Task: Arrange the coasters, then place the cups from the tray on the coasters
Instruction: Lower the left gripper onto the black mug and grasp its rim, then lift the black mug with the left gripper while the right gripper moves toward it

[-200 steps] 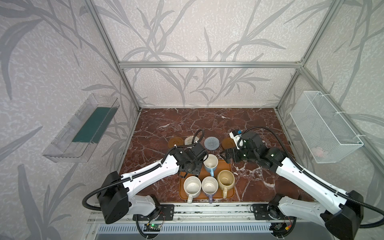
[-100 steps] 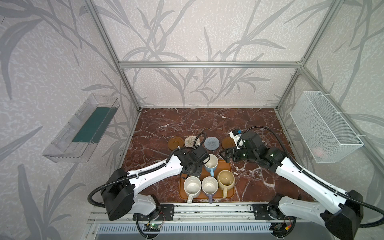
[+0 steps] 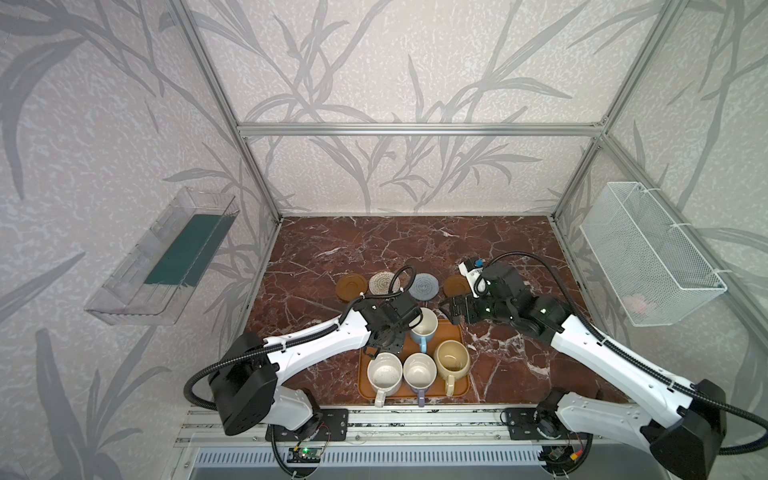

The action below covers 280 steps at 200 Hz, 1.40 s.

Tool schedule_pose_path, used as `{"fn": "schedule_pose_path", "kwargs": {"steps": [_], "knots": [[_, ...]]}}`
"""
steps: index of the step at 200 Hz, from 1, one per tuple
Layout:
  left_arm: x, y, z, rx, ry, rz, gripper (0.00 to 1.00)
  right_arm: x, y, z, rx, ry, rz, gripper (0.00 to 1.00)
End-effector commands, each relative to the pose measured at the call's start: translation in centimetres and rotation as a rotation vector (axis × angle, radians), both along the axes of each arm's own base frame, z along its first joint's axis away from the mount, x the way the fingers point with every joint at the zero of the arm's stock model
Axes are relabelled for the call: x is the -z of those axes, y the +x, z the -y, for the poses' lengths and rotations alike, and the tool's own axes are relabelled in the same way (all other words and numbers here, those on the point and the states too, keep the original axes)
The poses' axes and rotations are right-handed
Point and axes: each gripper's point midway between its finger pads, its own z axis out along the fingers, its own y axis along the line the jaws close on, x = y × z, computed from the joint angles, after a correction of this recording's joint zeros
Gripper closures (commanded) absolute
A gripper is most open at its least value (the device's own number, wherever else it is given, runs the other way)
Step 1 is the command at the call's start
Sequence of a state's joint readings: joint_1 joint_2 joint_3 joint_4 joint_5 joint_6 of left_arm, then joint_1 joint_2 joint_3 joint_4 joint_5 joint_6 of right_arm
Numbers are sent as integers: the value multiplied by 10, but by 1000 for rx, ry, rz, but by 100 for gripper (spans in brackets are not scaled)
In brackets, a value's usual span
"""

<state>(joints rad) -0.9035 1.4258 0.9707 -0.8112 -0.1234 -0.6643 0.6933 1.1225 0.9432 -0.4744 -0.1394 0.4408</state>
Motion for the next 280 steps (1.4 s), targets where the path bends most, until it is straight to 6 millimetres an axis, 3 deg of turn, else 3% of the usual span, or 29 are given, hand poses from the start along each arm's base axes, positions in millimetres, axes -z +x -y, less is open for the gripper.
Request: {"fn": "schedule_pose_path", "kwargs": {"steps": [1,57,97,130,199,280], "knots": [[-1,11,4,-9,3,45,66,5,1,2,5,-16,13,1],[-10,13,2,-8,3,70,90,7,2,2,11,-19,17,1],[-23,18,-5,-40,19,105,100,8,3,1,13,-18,14,1],[-33,21,-9,-58,22,141,100,7,3,0,15,-5,14,1],[-83,34,-24,-94,-37,309,100,3,0,-22,-41,66,-8,1],[-128,81,-51,-194,-102,417,100,-23,3,-85,-158,107,53,1]]}}
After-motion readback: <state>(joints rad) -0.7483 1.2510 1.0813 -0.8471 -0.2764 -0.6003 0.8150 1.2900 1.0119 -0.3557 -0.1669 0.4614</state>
